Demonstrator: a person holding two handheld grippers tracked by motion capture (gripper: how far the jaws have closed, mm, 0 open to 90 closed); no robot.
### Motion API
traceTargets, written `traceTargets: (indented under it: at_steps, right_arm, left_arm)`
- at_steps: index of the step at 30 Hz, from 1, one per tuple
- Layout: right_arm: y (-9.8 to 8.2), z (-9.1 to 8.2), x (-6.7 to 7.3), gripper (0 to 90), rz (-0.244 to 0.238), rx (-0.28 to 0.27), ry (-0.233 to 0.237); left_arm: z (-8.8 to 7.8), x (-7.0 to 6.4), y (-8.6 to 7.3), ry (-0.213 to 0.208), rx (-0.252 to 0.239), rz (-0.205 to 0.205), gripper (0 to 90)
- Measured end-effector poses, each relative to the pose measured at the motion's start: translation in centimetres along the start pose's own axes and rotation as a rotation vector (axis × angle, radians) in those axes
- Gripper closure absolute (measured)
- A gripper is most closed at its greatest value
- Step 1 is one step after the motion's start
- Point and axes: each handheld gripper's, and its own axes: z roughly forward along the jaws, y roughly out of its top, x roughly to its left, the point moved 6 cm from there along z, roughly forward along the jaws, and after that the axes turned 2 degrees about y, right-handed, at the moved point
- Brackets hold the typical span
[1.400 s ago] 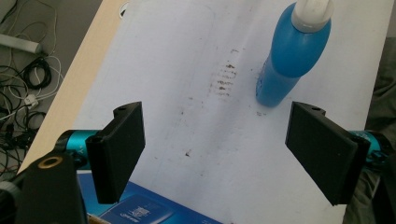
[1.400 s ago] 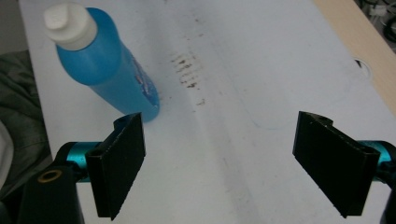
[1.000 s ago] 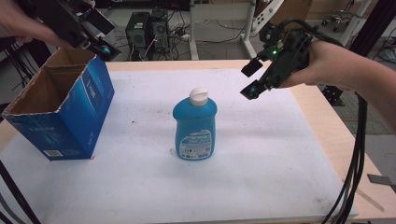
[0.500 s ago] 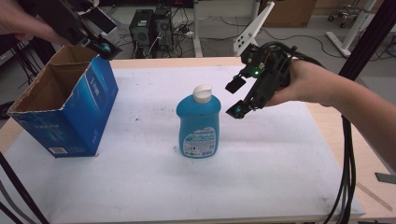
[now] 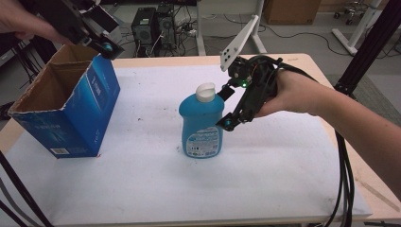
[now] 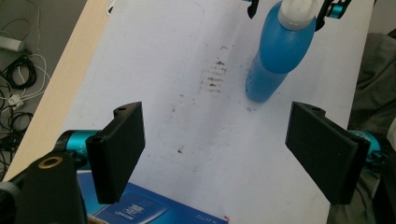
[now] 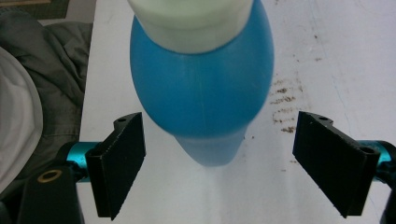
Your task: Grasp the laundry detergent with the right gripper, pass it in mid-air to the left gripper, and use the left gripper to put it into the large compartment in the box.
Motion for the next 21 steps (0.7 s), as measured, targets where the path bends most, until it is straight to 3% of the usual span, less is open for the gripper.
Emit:
traceTargets:
  at_steps: [21]
  right_arm:
    - [0.9,2.2,0.4,16.7,-0.031,0.007,0.006]
  left_arm:
    - [0.0,-0.2,0.0,-0.009,0.003,0.007,20.1]
